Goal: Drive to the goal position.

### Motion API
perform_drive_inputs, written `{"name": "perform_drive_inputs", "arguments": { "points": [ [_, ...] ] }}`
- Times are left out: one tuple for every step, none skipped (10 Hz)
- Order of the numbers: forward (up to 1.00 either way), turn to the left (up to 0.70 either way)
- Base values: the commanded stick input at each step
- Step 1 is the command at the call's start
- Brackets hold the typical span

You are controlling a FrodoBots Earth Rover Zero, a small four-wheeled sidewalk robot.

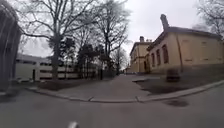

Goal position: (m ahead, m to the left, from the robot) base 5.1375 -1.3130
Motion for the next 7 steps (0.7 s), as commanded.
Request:
{"name": "perform_drive_inputs", "arguments": {
  "points": [
    [1.0,-0.22],
    [1.0,0.01],
    [1.0,0.01],
    [1.0,0.01],
    [1.0,0.01],
    [1.0,0.01],
    [1.0,0.01]
  ]
}}
